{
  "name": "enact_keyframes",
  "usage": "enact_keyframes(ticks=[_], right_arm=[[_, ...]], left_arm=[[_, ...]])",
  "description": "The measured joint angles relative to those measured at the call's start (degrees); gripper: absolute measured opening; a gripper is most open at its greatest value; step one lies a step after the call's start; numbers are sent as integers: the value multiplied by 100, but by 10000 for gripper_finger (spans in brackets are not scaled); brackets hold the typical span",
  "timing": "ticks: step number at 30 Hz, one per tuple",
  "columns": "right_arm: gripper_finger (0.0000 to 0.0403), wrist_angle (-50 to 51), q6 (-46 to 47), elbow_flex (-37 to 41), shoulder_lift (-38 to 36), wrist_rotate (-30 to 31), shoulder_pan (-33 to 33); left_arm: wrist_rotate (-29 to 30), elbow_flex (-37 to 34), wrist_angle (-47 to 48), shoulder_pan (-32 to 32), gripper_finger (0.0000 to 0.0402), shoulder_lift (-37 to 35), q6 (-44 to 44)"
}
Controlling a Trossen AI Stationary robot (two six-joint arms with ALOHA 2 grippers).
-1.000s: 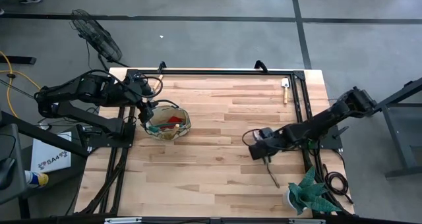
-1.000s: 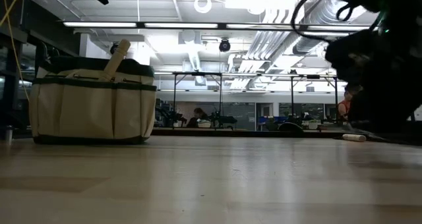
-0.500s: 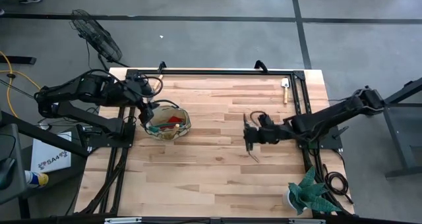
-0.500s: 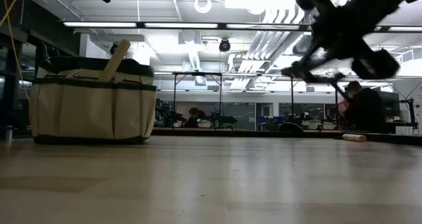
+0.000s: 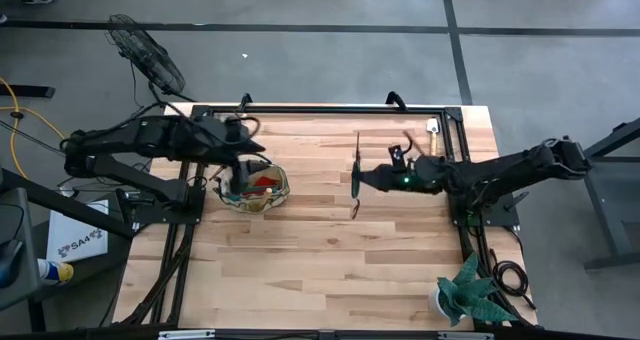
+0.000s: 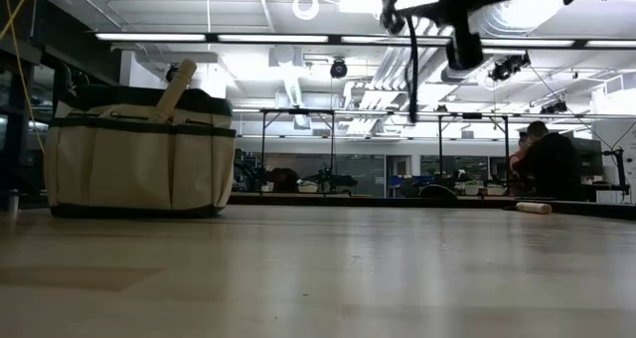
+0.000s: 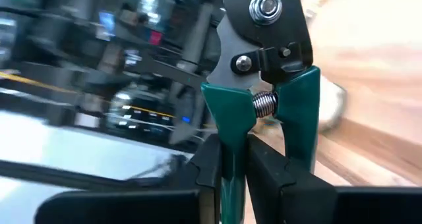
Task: Pick & Place Garden tools in Gardening bag
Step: Put the green shear scissors into the white gardening bag
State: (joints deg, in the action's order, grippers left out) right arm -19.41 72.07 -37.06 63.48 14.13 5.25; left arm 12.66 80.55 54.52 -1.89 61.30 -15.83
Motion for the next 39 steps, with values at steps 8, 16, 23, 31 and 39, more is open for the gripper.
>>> enact_keyframes(ticks=[8,16,23,31,39], right_arm=[[35,-1094,-646,-4,0,-632,-445],[35,-1768,-1011,-7,-8,-1679,-977],[35,-2249,-1070,-7,-25,-2635,-1464],[35,-2947,-748,-7,-46,-3212,-1950],[35,-2965,-439,-7,-46,-3230,-2112]], left_arm=[[-428,0,-648,0,228,904,75],[-959,0,-2189,0,228,1641,-598],[-1083,-4,-2998,0,228,1816,-695],[-763,0,-3165,0,228,1842,-649],[-557,8,-3312,2,228,2072,131]])
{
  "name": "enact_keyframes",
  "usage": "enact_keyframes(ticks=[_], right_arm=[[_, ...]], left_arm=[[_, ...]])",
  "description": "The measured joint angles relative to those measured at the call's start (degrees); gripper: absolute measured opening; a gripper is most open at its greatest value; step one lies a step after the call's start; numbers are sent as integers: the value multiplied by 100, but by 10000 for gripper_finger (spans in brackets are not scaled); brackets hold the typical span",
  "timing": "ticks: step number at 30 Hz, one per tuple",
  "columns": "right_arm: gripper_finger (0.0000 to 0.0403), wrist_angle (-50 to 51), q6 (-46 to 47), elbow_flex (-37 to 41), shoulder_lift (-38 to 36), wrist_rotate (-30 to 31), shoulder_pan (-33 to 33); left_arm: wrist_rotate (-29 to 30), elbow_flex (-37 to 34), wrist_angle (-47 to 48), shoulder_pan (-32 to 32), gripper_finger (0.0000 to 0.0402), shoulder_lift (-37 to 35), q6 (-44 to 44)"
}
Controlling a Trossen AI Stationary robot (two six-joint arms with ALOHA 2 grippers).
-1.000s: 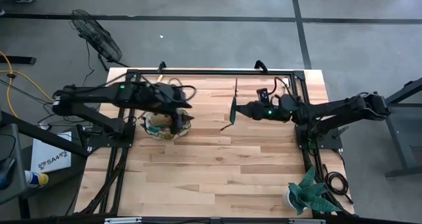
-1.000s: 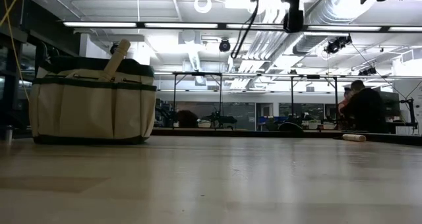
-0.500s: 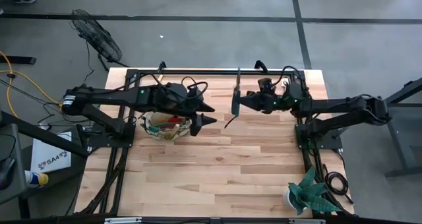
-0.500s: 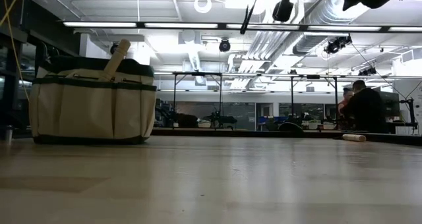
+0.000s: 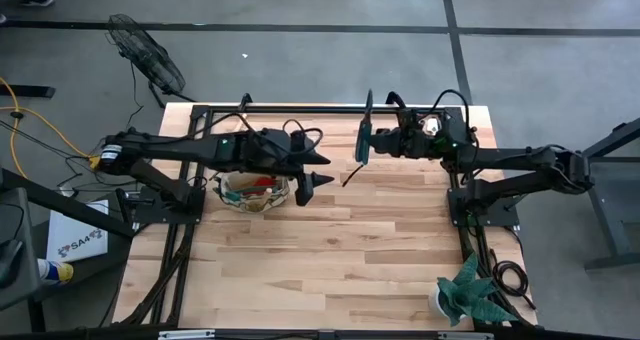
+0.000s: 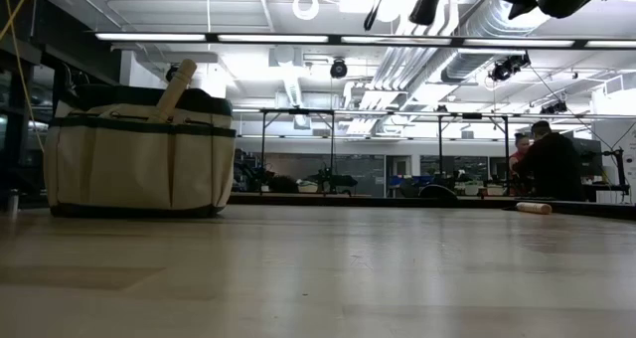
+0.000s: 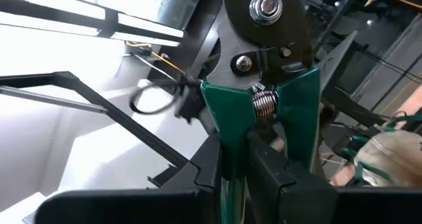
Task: Pick & Place Garden tools in Gardening bag
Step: Put the green shear scissors into the white gardening bag
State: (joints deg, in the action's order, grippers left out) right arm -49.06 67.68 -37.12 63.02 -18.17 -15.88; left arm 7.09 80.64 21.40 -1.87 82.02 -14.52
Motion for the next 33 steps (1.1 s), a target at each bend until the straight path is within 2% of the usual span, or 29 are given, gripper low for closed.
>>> enact_keyframes(ticks=[4,7,16,22,33], right_arm=[[35,-206,22,0,0,-3,-7],[35,-288,27,0,0,-97,-7],[35,-310,313,0,0,-302,-9],[35,-340,461,0,0,-286,-96],[35,-327,894,0,13,-126,-309]], left_arm=[[11,-4,-257,0,228,182,210],[11,8,-318,-2,228,350,688],[75,0,-210,-3,228,591,3841],[370,-8,-171,0,228,605,5204],[650,-8,-196,-6,228,607,7033]])
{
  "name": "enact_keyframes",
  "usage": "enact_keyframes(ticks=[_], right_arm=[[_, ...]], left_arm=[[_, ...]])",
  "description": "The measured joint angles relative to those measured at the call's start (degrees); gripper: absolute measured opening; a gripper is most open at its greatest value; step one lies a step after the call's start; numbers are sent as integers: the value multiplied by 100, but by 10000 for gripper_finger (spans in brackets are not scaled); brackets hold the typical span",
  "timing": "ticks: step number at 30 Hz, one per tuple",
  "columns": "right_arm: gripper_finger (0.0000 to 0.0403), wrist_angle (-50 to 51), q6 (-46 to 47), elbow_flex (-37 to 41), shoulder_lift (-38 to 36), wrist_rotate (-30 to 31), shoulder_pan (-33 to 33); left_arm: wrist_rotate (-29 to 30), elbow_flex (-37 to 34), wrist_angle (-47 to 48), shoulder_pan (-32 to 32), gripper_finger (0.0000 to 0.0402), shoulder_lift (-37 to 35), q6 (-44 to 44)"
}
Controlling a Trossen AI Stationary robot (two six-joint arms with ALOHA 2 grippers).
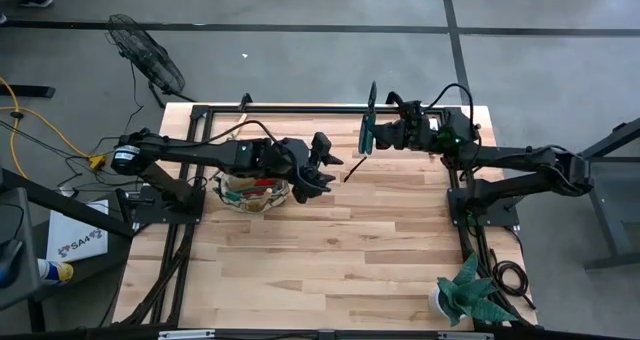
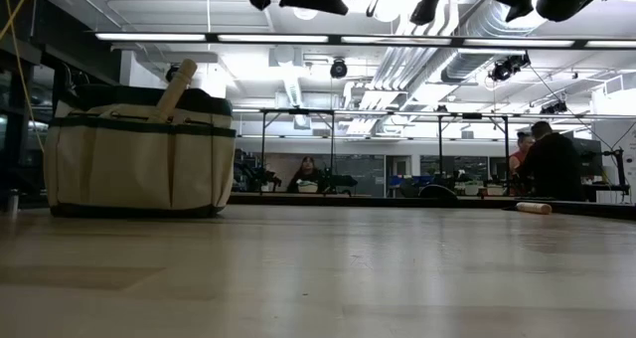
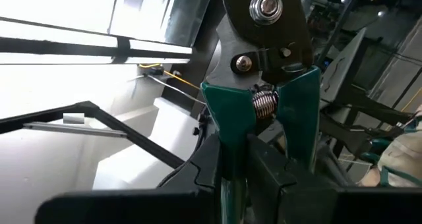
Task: Pick & Place Garden tools in Gardening bag
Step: Put the green shear scissors into the white gardening bag
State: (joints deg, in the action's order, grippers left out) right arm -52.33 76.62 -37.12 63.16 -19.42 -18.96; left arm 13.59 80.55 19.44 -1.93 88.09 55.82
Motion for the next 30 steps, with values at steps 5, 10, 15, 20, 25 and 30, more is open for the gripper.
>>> enact_keyframes(ticks=[5,10,15,20,25,30], right_arm=[[35,208,20,0,0,-49,7],[35,367,-11,0,4,35,4],[35,389,-20,0,4,68,4],[35,475,-13,0,4,99,-48],[35,518,35,0,4,44,-63],[35,541,134,0,4,-182,-59]], left_arm=[[424,0,0,2,228,0,1270],[421,0,-2,-12,228,0,2252],[322,5,-76,-129,228,94,2707],[499,14,-250,-327,228,249,3383],[710,2,-284,-467,228,391,3938],[953,0,-276,-486,228,482,4134]])
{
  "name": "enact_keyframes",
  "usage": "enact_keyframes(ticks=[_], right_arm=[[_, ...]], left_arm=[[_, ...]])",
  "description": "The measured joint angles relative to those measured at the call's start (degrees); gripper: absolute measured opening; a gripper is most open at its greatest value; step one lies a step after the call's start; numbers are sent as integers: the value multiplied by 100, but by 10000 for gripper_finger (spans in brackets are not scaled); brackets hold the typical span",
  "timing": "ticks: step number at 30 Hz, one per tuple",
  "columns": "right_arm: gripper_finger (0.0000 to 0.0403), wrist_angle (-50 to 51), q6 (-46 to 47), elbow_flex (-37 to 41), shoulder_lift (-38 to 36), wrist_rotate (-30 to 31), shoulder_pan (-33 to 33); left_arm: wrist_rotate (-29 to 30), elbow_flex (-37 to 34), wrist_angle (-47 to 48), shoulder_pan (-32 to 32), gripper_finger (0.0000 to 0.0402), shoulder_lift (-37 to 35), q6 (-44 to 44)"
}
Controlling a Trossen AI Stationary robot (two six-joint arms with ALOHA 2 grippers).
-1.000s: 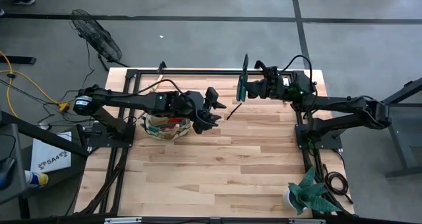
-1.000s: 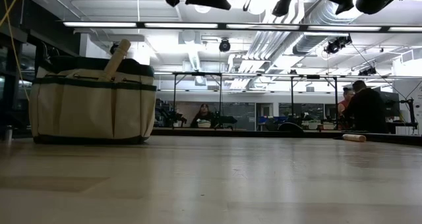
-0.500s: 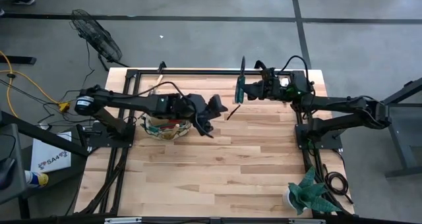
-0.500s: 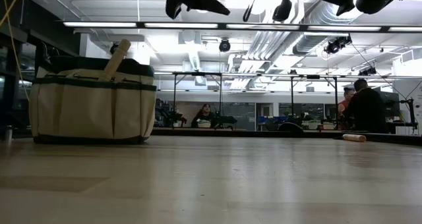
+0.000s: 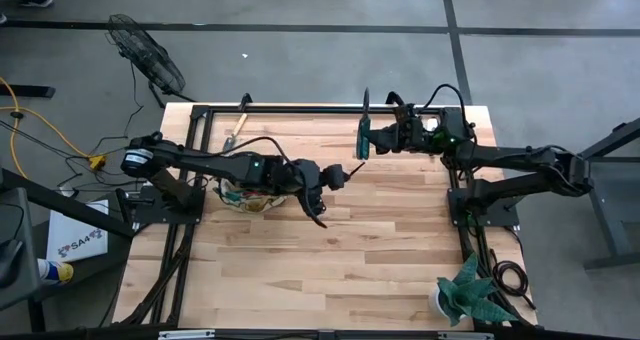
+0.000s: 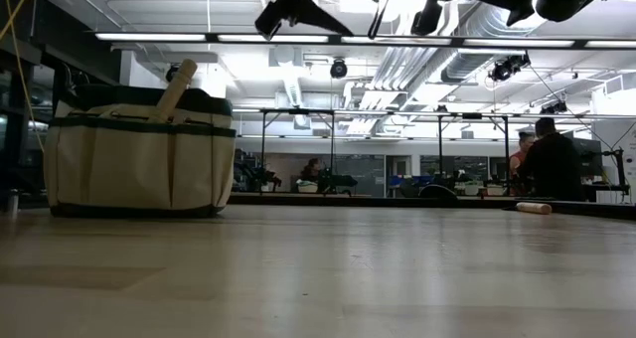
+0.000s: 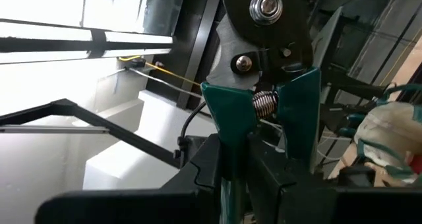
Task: Pick & Place Garden tools in Gardening bag
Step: Put the green shear scissors into the white gardening bag
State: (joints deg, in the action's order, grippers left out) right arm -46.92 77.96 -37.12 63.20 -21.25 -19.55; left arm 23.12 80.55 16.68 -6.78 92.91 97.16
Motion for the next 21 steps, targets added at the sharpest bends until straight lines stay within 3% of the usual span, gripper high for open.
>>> enact_keyframes(ticks=[10,21], right_arm=[[35,37,135,0,-2,-164,0],[35,177,105,0,-2,-318,-59]], left_arm=[[24,0,-35,-1,228,-14,903],[181,0,-29,-47,228,-14,1275]])
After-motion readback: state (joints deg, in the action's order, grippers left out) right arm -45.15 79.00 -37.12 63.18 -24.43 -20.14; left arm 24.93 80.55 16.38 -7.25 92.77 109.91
